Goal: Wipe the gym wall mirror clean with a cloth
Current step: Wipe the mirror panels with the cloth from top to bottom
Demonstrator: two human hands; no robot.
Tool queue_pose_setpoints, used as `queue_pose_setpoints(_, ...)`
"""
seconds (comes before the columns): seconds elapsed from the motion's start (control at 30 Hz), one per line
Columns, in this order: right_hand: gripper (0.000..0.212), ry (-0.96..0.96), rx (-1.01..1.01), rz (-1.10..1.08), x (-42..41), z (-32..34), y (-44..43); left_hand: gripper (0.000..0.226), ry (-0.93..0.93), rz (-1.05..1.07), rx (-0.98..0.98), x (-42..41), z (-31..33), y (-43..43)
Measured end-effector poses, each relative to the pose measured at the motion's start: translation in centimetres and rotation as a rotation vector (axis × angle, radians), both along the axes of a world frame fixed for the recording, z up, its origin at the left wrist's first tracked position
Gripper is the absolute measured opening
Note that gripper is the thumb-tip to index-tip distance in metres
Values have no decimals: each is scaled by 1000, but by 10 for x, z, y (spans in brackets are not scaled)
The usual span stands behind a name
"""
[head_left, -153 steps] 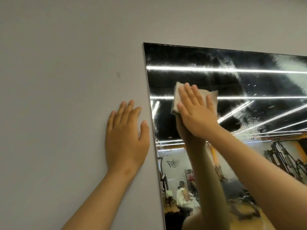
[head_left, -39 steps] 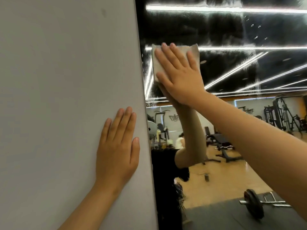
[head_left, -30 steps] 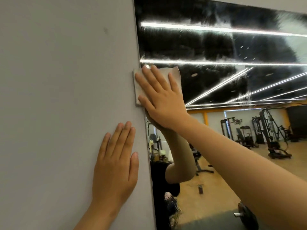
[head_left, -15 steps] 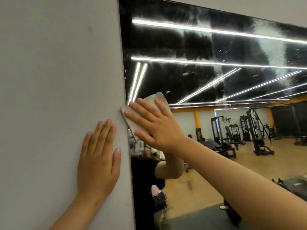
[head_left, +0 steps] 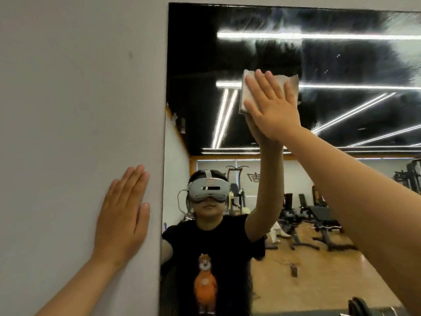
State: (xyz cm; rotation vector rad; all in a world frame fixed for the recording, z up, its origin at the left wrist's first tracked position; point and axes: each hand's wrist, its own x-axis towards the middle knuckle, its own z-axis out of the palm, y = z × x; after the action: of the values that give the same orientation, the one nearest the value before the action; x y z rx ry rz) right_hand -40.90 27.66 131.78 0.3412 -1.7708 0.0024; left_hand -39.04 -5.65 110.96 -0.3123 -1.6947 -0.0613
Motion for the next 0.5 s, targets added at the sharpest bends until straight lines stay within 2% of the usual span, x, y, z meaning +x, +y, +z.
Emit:
queue_pose_setpoints(0.17, 62, 0, -89, 15, 1, -55, 13, 61, 5, 14, 21, 3, 0, 3)
queue_pose_setpoints(0.5, 62, -58, -67, 14, 9, -233, 27, 62, -59, -4, 23, 12, -17, 2)
